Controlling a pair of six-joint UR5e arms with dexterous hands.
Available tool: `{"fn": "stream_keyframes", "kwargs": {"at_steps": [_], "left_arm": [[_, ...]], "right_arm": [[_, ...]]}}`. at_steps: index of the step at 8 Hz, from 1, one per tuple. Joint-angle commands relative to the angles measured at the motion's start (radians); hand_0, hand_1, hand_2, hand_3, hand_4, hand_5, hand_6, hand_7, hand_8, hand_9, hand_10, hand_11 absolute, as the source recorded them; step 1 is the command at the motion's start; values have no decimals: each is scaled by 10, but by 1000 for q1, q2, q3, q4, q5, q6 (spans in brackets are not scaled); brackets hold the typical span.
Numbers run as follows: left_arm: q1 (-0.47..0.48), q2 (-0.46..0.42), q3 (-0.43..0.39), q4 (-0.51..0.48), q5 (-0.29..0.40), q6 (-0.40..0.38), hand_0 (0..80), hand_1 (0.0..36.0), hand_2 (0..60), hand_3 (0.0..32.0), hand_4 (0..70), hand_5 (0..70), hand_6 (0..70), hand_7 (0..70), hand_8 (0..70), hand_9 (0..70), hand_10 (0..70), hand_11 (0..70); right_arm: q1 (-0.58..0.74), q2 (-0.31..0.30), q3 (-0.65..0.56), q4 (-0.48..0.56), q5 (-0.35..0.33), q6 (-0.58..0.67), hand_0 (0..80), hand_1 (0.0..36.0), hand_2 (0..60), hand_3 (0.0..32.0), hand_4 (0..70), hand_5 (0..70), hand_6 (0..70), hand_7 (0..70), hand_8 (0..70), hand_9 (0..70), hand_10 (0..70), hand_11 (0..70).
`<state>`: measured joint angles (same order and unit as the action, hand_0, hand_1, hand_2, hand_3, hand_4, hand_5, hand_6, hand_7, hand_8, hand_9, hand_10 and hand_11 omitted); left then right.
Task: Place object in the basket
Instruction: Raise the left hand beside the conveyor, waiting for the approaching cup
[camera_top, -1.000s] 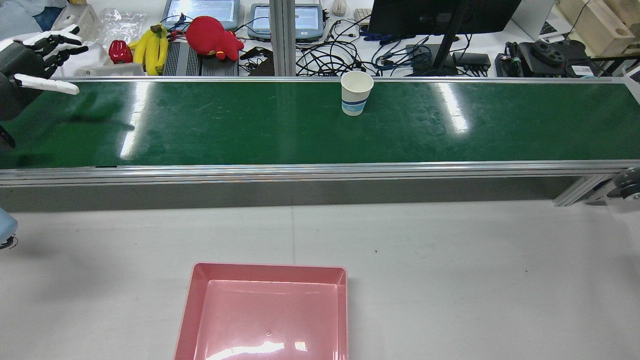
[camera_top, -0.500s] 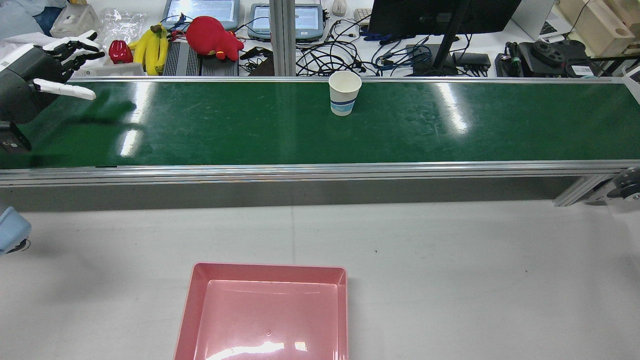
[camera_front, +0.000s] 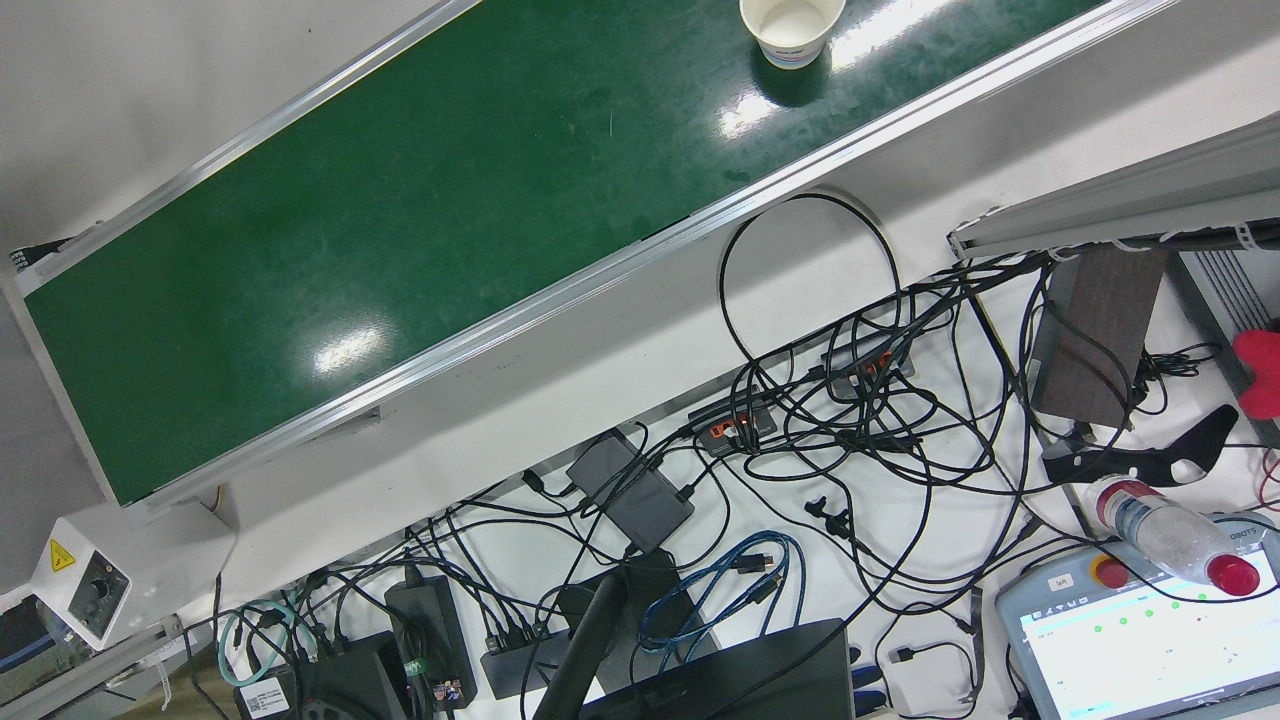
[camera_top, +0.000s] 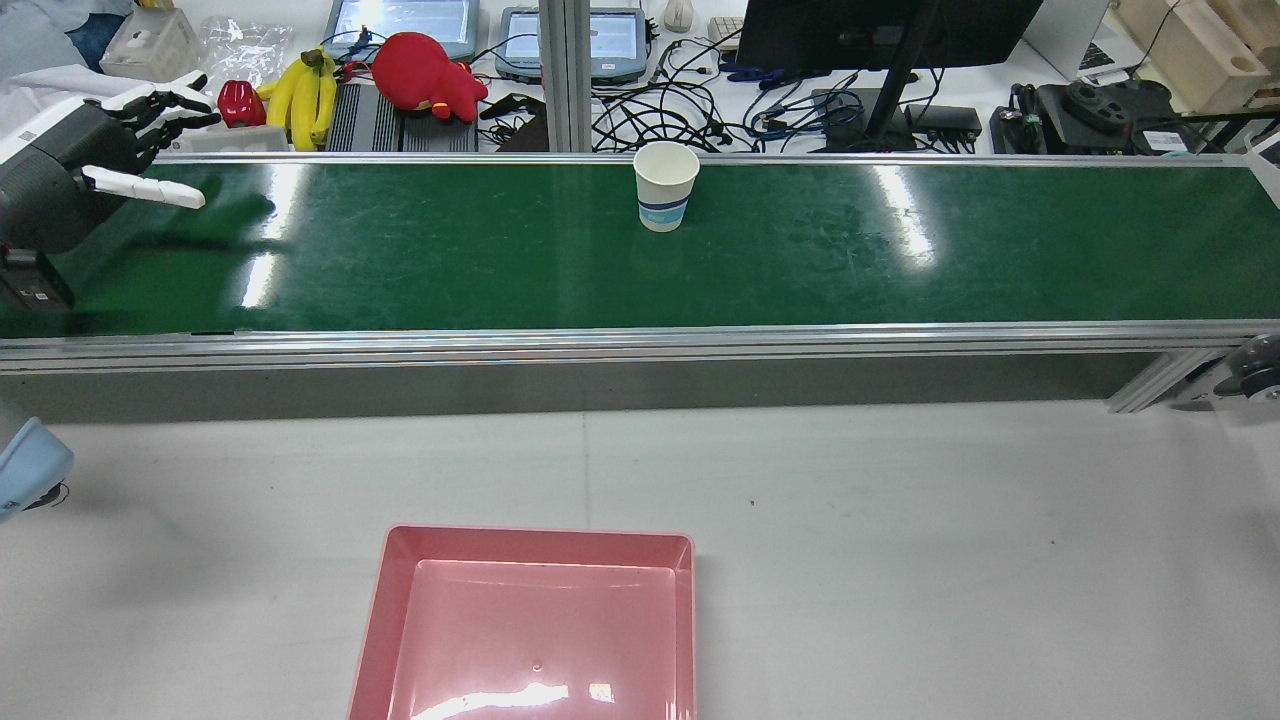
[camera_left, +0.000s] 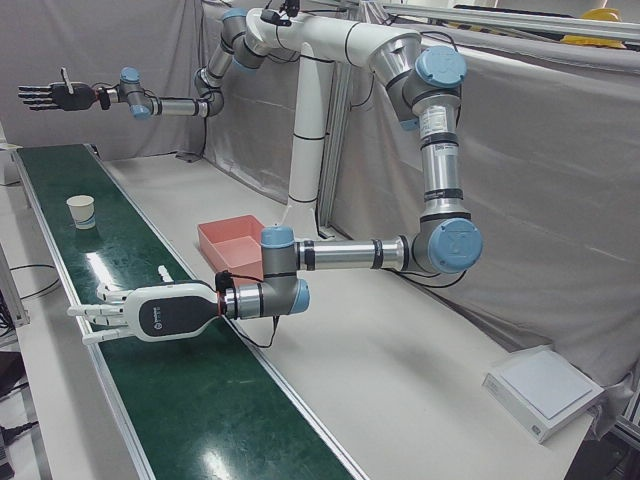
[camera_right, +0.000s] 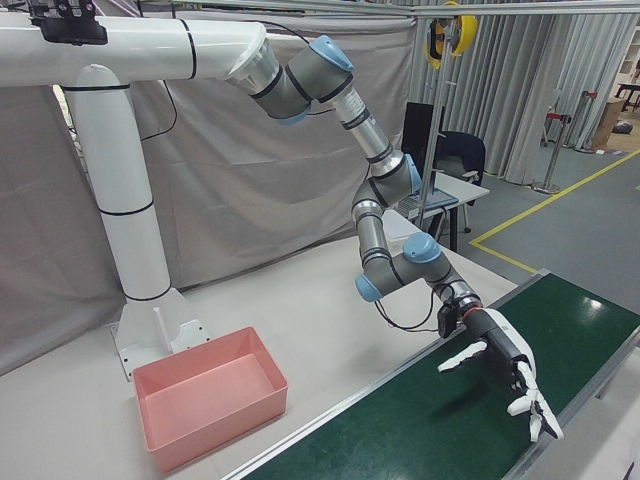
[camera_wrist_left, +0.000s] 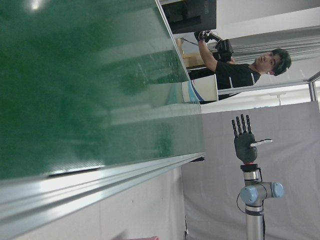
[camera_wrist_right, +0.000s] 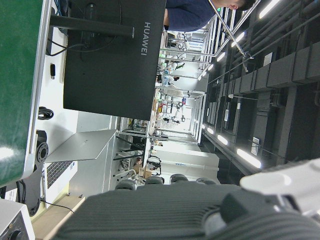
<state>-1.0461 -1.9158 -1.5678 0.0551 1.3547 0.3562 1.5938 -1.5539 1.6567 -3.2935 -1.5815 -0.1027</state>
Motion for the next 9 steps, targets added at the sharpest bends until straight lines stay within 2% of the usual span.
{"fn": "stream_keyframes", "kwargs": {"at_steps": [1, 2, 7, 9], "left_arm": [[6, -2, 27, -18, -3, 3, 634, 245, 20, 0, 192, 363, 77, 70, 132, 193, 0, 14], [8, -2, 47, -35, -17, 3, 637, 245, 13, 0, 193, 362, 76, 70, 130, 192, 0, 14], [18, -17, 48, -37, -19, 4, 662, 242, 0, 0, 196, 360, 76, 70, 126, 186, 0, 5], [18, -16, 46, -37, -19, 12, 646, 238, 0, 0, 186, 356, 75, 68, 125, 184, 0, 6]], "right_arm": [[0, 0, 0, 0, 0, 0, 0, 0, 0, 0, 0, 0, 0, 0, 0, 0, 0, 0], [0, 0, 0, 0, 0, 0, 0, 0, 0, 0, 0, 0, 0, 0, 0, 0, 0, 0], [0, 0, 0, 0, 0, 0, 0, 0, 0, 0, 0, 0, 0, 0, 0, 0, 0, 0], [0, 0, 0, 0, 0, 0, 0, 0, 0, 0, 0, 0, 0, 0, 0, 0, 0, 0]]}}
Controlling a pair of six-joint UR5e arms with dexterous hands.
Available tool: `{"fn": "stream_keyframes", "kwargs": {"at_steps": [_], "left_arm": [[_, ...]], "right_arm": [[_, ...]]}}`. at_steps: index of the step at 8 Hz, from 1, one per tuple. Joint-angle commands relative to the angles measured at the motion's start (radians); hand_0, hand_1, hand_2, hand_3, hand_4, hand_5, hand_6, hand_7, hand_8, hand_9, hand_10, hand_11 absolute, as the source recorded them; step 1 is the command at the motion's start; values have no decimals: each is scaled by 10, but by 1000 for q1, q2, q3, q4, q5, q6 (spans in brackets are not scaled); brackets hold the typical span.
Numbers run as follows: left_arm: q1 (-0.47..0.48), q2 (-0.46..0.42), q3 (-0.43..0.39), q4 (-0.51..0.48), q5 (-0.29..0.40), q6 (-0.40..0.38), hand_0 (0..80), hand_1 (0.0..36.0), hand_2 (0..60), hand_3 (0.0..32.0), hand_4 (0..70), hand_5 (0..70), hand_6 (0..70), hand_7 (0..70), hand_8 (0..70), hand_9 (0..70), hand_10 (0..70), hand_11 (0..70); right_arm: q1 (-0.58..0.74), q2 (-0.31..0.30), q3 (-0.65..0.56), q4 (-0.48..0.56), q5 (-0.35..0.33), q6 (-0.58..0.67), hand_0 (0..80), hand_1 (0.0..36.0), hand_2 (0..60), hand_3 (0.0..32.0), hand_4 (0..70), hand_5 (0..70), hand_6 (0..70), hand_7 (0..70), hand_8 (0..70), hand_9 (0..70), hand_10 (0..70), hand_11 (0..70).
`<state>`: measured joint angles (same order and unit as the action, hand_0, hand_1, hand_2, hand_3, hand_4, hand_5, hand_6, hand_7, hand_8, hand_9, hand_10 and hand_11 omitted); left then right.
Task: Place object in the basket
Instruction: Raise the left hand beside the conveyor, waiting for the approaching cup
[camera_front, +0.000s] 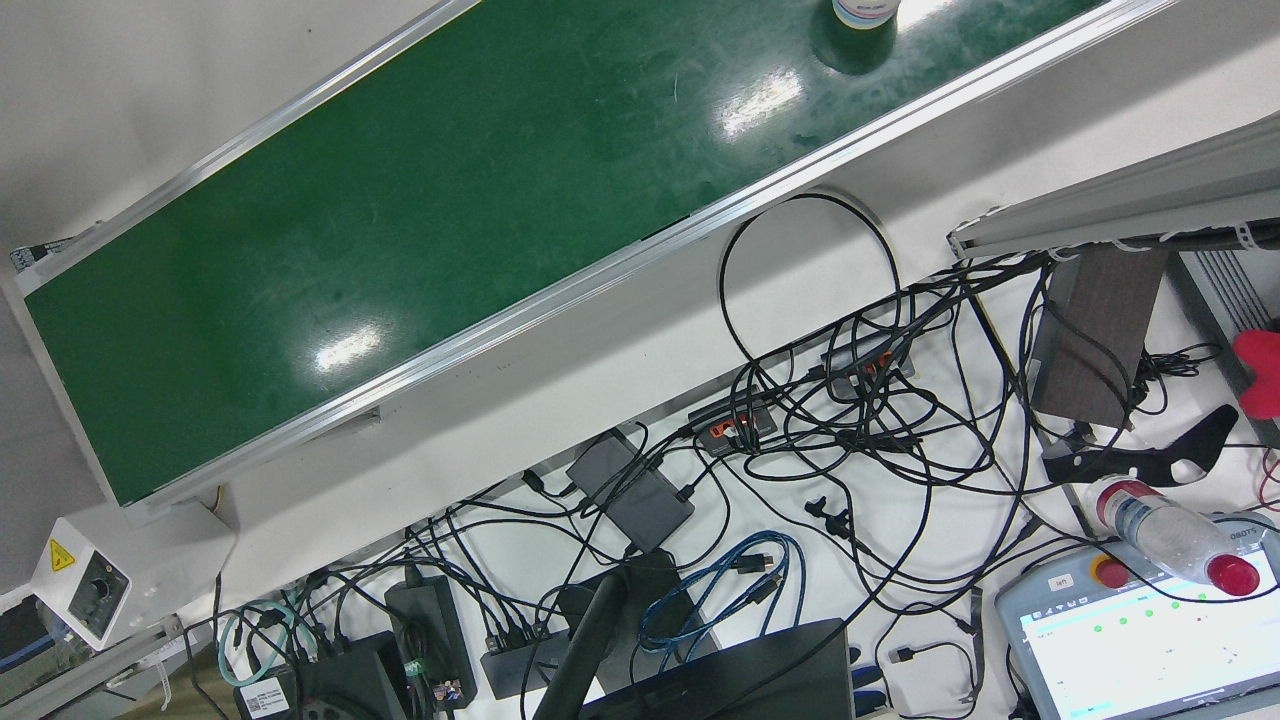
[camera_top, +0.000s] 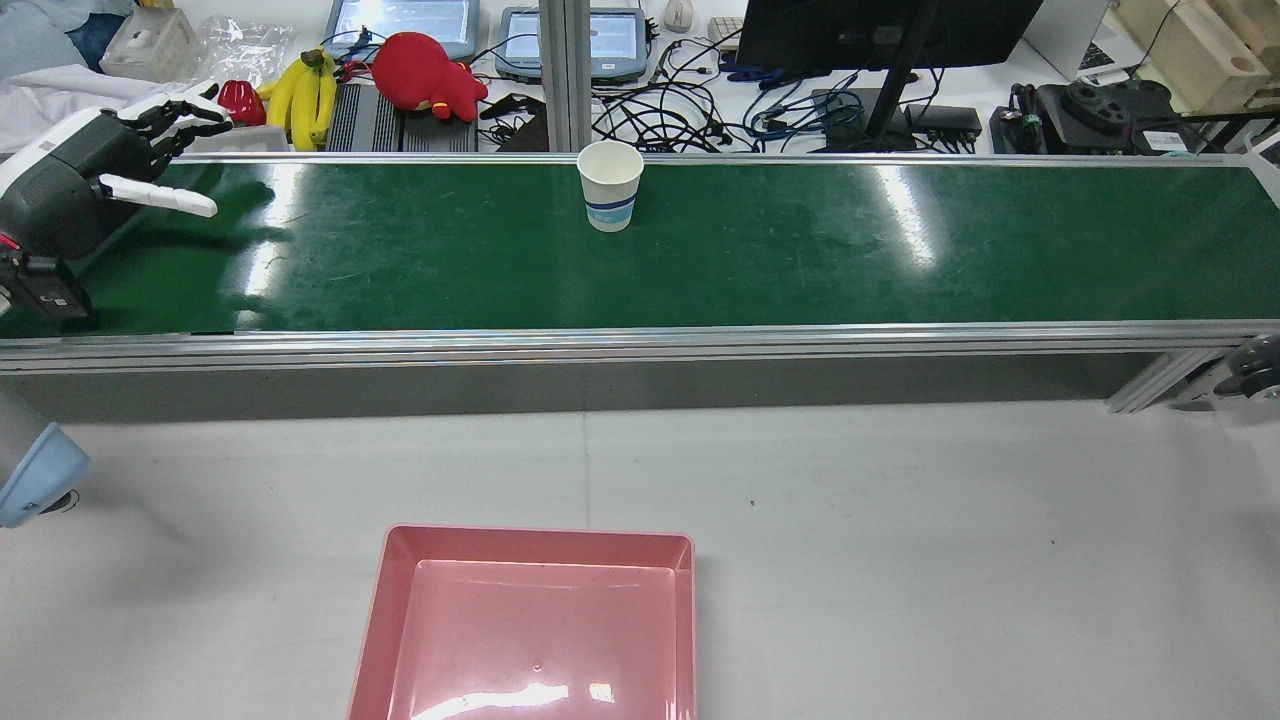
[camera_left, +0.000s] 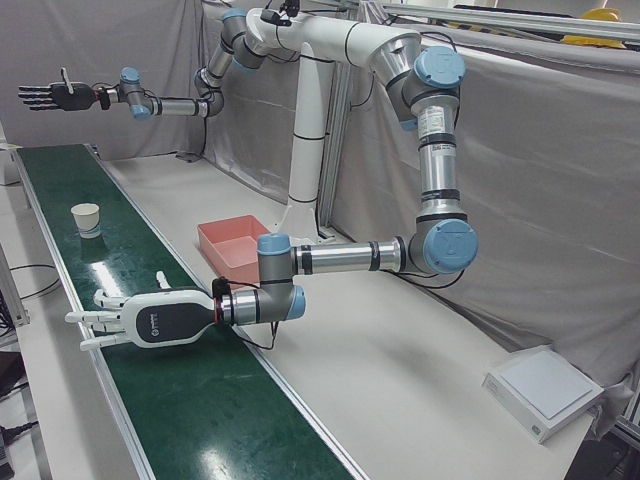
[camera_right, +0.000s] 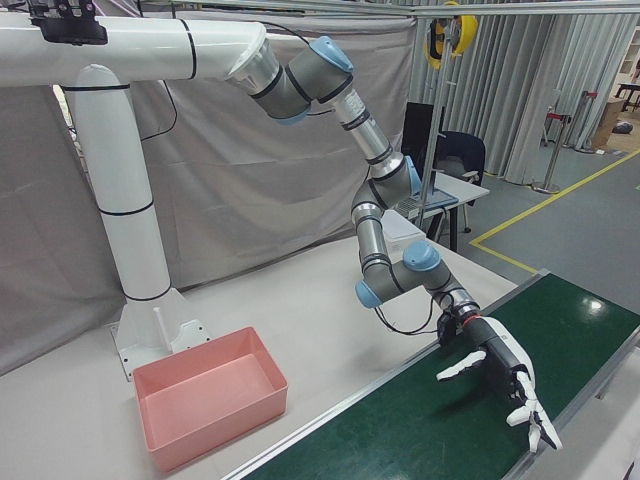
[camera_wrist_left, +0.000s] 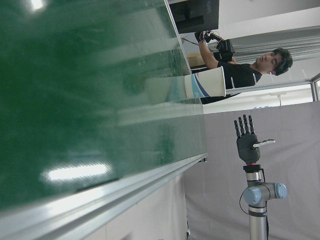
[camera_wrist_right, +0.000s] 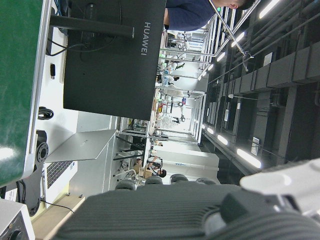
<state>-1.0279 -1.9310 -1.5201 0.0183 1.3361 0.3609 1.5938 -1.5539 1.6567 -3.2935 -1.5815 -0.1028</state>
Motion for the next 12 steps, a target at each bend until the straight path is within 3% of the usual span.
{"fn": "stream_keyframes", "kwargs": {"at_steps": [1, 12], "left_arm": [[0, 0, -3, 0, 0, 9, 644, 238, 0, 0, 185, 358, 75, 68, 125, 185, 0, 4], [-12, 0, -22, 8, 8, 4, 668, 239, 0, 0, 199, 369, 75, 69, 126, 186, 0, 0]], "right_arm": [[0, 0, 0, 0, 0, 0, 0, 0, 0, 0, 0, 0, 0, 0, 0, 0, 0, 0], [0, 0, 2, 0, 0, 0, 0, 0, 0, 0, 0, 0, 0, 0, 0, 0, 0, 0]]}}
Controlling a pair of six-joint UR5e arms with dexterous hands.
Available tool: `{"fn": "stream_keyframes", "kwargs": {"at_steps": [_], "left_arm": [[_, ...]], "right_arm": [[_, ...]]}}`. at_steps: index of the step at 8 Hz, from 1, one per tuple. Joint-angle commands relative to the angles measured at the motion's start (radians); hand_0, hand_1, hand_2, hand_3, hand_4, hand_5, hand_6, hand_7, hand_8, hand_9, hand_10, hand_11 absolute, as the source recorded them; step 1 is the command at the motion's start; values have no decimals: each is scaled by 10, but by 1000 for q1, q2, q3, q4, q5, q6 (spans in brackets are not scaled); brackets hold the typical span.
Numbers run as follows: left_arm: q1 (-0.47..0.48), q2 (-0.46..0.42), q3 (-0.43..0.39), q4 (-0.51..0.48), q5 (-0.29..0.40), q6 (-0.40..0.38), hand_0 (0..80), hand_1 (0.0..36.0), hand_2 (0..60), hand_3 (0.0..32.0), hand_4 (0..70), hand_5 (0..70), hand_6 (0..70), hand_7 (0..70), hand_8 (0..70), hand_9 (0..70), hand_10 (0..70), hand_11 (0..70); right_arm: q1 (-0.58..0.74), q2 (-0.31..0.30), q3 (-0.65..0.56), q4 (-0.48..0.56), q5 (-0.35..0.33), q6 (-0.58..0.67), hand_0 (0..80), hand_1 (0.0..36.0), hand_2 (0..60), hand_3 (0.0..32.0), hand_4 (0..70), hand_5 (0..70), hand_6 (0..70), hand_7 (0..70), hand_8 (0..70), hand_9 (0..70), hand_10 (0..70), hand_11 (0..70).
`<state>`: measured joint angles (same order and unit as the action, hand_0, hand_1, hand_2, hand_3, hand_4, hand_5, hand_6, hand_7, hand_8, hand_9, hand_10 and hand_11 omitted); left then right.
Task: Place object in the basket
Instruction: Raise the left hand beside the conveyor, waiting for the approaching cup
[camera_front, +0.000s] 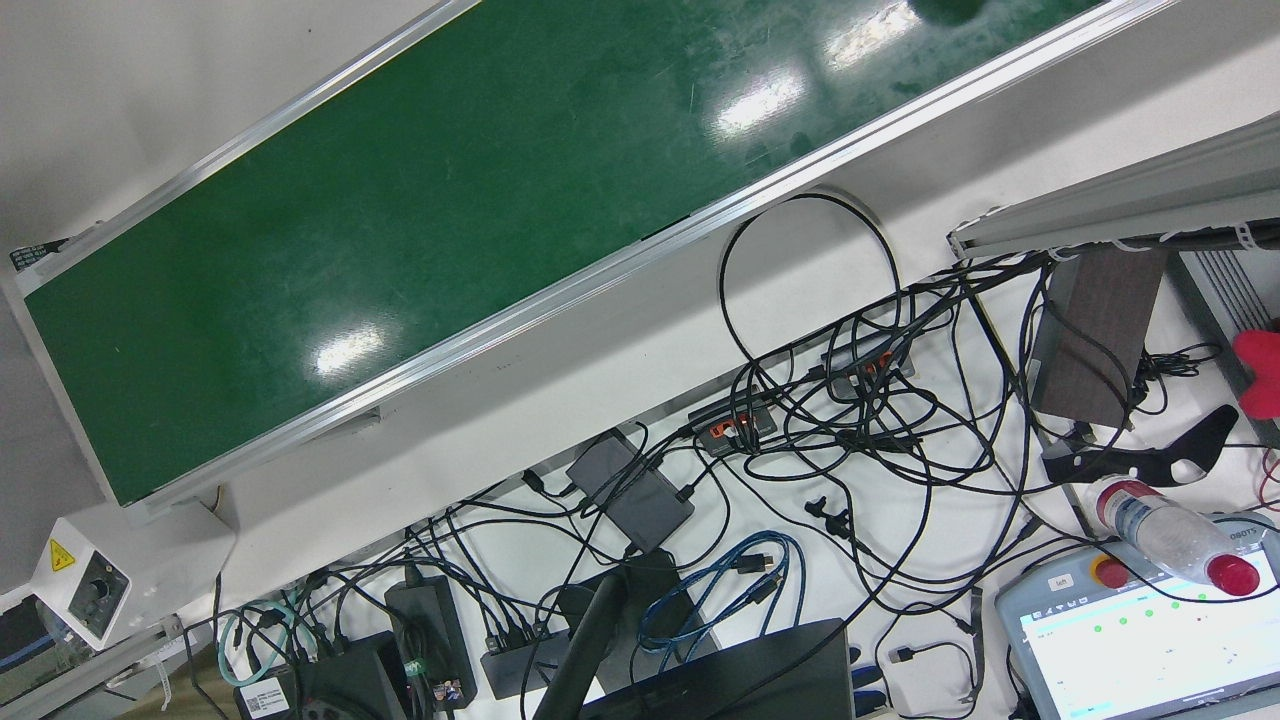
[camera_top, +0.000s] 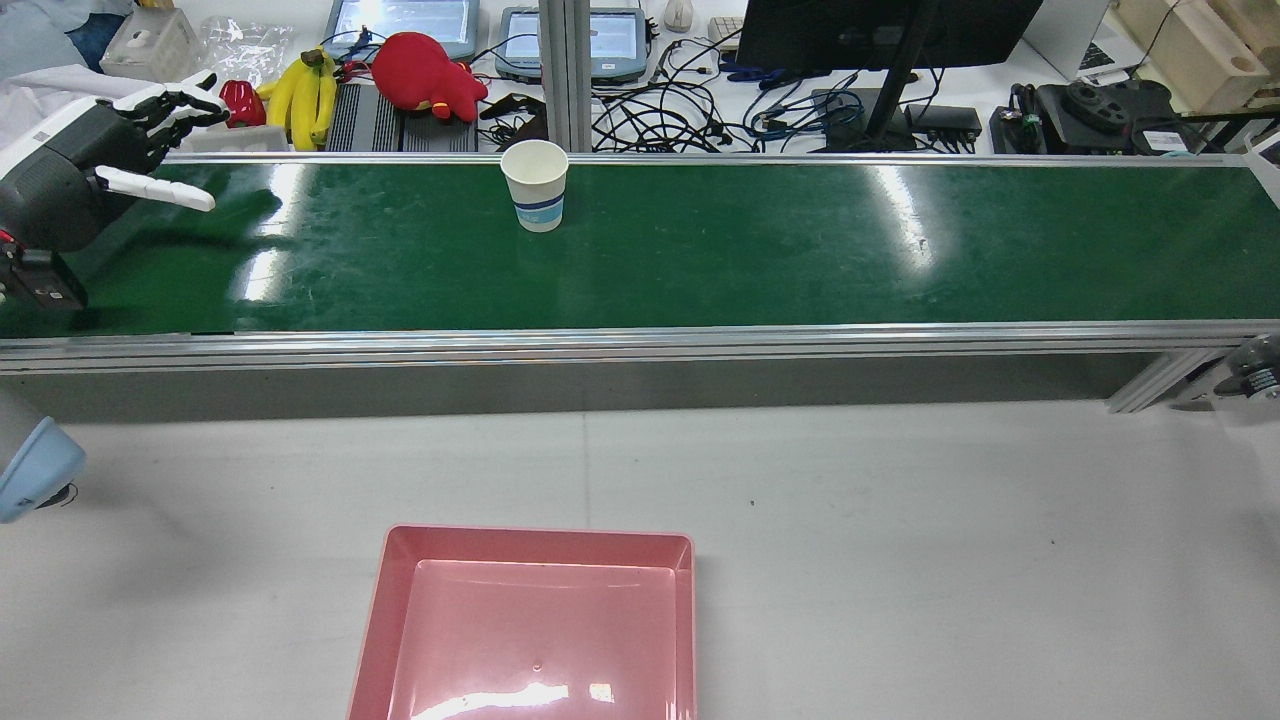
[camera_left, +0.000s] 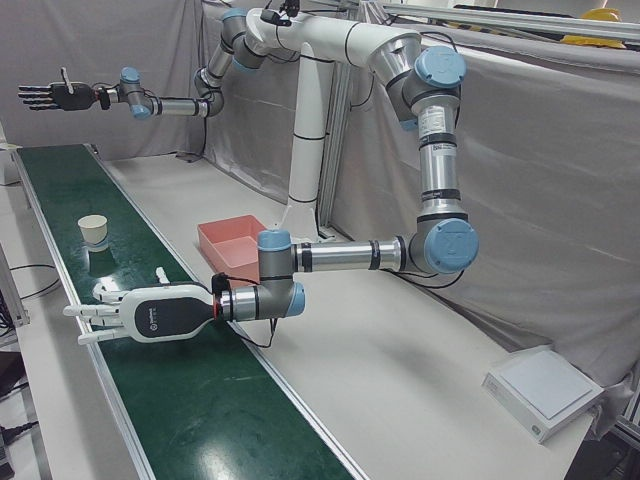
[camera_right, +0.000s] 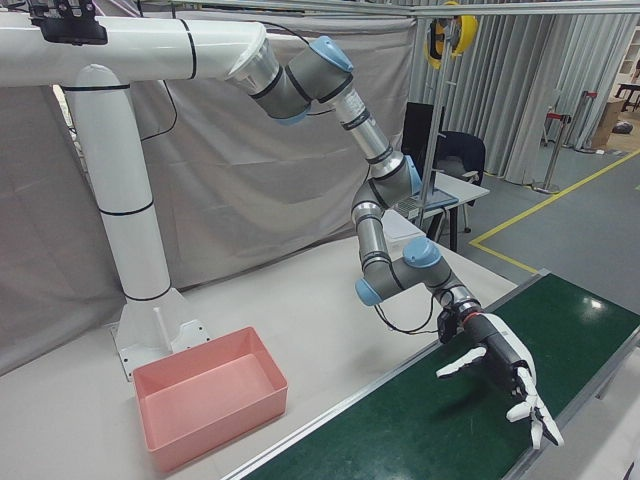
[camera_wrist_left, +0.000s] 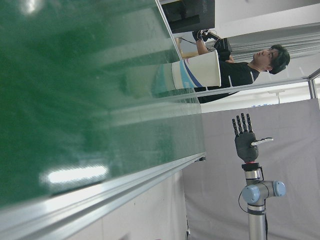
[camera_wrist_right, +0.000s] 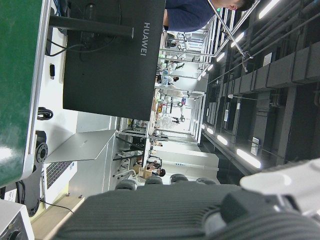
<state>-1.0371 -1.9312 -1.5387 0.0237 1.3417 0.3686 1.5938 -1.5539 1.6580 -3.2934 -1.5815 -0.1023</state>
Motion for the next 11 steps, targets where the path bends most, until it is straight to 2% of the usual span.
{"fn": "stream_keyframes", "kwargs": {"at_steps": [1, 4, 7, 11], "left_arm": [[-3, 0, -3, 2, 2, -3, 671, 239, 0, 0, 198, 366, 75, 70, 125, 185, 0, 3], [-3, 0, -3, 2, 2, -2, 650, 234, 0, 0, 193, 364, 73, 70, 123, 183, 0, 1], [-3, 0, -6, 4, 4, -5, 671, 237, 0, 0, 195, 372, 74, 70, 125, 186, 0, 2], [0, 0, -9, 5, 1, 4, 642, 236, 0, 0, 187, 372, 75, 71, 128, 189, 0, 5]], "right_arm": [[0, 0, 0, 0, 0, -1, 0, 0, 0, 0, 0, 0, 0, 0, 0, 0, 0, 0], [0, 0, 0, 0, 0, -1, 0, 0, 0, 0, 0, 0, 0, 0, 0, 0, 0, 0], [0, 0, 0, 0, 0, -1, 0, 0, 0, 0, 0, 0, 0, 0, 0, 0, 0, 0], [0, 0, -1, 0, 0, -1, 0, 0, 0, 0, 0, 0, 0, 0, 0, 0, 0, 0]]}}
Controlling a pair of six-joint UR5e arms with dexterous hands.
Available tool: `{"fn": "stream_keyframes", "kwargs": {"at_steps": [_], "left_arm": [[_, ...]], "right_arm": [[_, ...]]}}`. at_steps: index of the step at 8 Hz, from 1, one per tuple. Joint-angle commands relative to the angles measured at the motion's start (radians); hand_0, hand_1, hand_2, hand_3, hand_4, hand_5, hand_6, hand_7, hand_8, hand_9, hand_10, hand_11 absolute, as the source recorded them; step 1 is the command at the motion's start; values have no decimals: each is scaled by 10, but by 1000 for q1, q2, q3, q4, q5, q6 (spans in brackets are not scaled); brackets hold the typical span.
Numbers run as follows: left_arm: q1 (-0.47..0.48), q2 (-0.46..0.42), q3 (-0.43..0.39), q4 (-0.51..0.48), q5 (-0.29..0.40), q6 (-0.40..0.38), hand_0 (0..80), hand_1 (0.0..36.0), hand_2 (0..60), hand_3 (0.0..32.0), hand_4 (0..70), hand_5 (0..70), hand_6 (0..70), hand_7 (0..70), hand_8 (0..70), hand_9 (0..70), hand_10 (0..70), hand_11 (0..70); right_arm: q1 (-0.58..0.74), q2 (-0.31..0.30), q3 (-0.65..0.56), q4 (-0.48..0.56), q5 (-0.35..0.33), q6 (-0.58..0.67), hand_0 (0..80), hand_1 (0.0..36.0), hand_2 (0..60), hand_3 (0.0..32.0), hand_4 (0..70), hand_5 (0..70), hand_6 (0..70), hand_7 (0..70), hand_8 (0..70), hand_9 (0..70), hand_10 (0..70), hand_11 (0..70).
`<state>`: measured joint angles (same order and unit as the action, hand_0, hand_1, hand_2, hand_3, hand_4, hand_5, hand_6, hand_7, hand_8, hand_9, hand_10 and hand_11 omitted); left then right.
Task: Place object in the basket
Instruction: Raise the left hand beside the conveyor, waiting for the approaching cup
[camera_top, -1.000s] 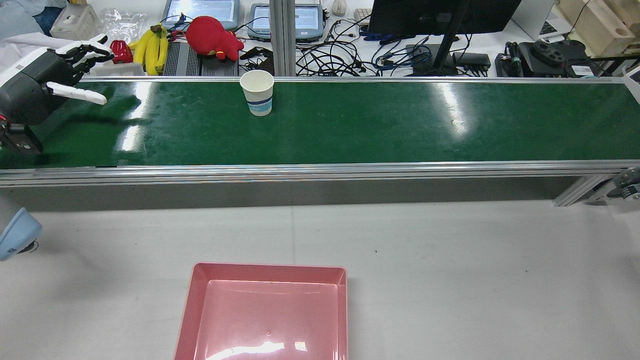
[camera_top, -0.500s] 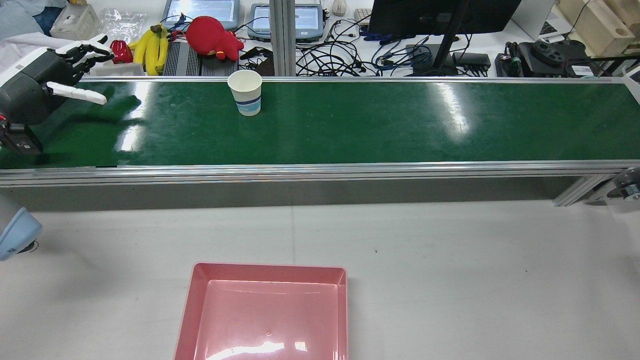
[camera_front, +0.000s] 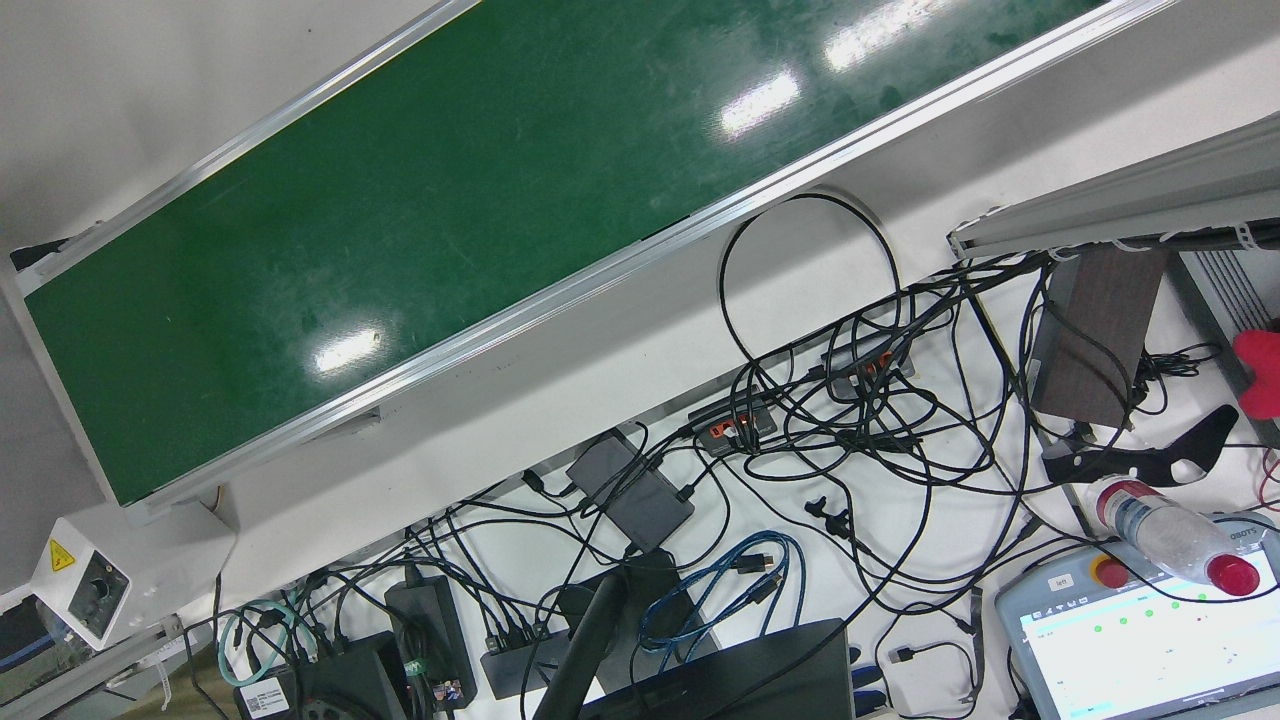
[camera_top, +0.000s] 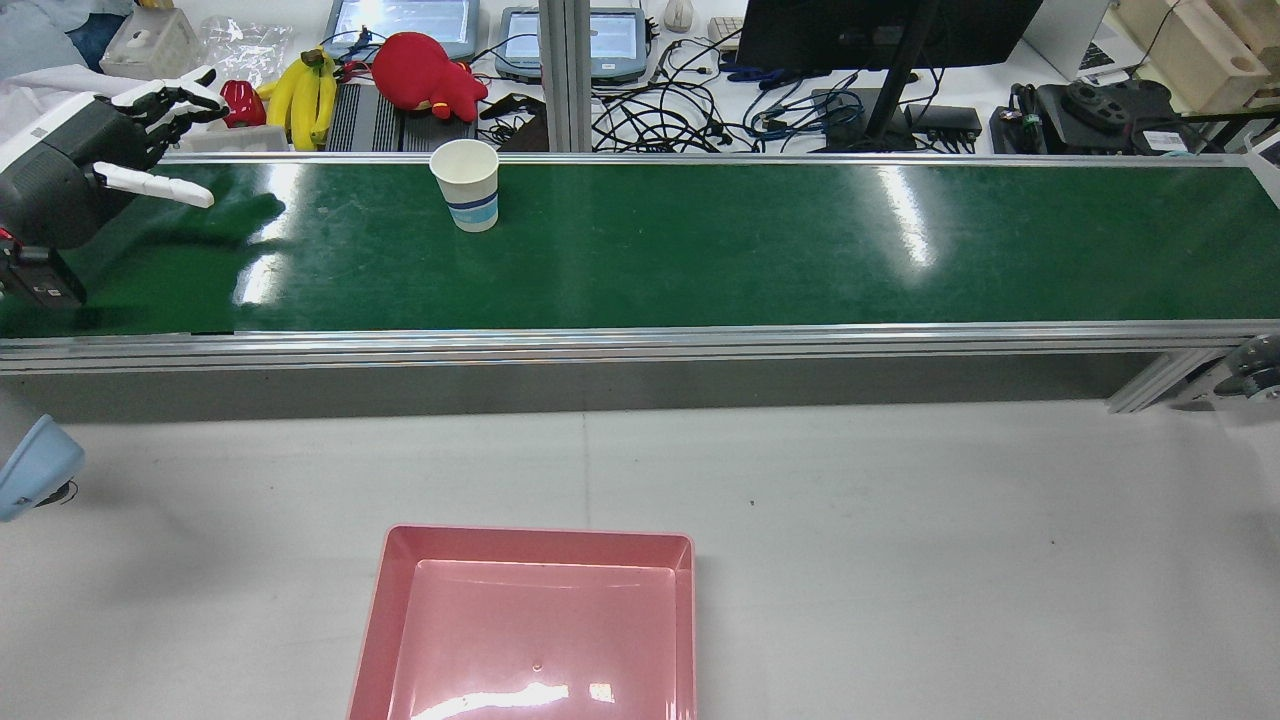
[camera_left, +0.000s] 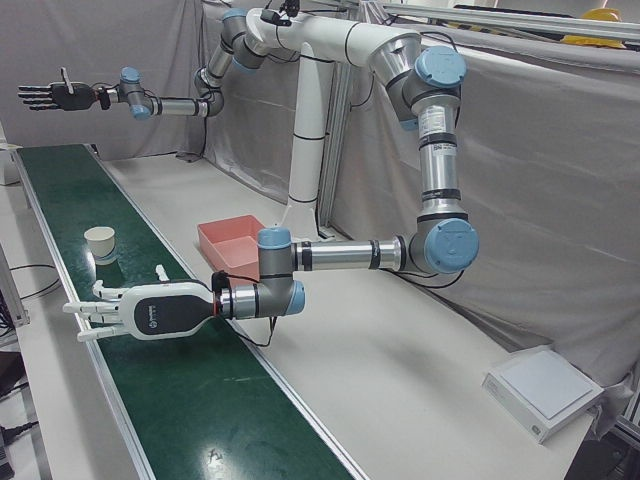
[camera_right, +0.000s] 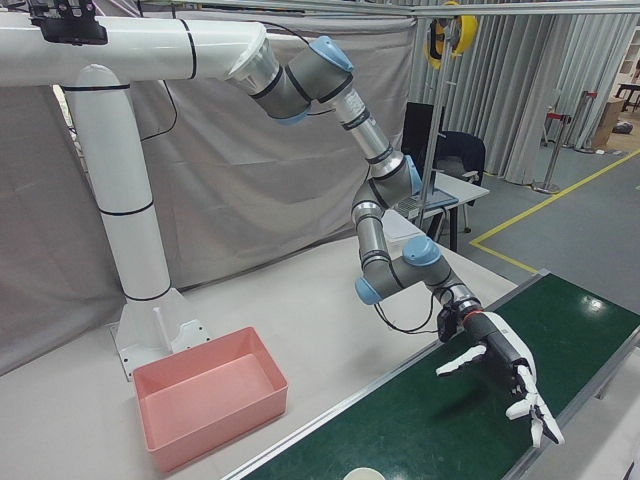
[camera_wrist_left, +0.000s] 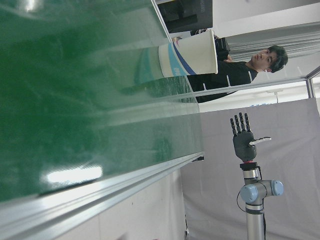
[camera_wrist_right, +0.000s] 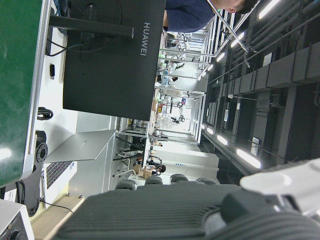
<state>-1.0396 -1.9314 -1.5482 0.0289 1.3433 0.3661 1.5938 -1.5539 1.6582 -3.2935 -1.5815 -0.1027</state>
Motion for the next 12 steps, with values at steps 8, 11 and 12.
{"fn": "stream_keyframes", "kwargs": {"at_steps": [8, 11, 12], "left_arm": [[10, 3, 8, -6, -6, 54, 629, 232, 0, 0, 188, 372, 75, 74, 129, 192, 0, 13], [12, 5, 10, -6, -6, 56, 627, 233, 0, 0, 188, 373, 75, 73, 128, 191, 0, 12], [12, 3, 10, -6, -6, 56, 626, 233, 1, 0, 189, 373, 76, 73, 131, 194, 0, 13]], "right_arm": [[0, 0, -1, 0, 0, 0, 0, 0, 0, 0, 0, 0, 0, 0, 0, 0, 0, 0], [0, 0, -1, 0, 0, 0, 0, 0, 0, 0, 0, 0, 0, 0, 0, 0, 0, 0], [0, 0, -1, 0, 0, 0, 0, 0, 0, 0, 0, 0, 0, 0, 0, 0, 0, 0]]}}
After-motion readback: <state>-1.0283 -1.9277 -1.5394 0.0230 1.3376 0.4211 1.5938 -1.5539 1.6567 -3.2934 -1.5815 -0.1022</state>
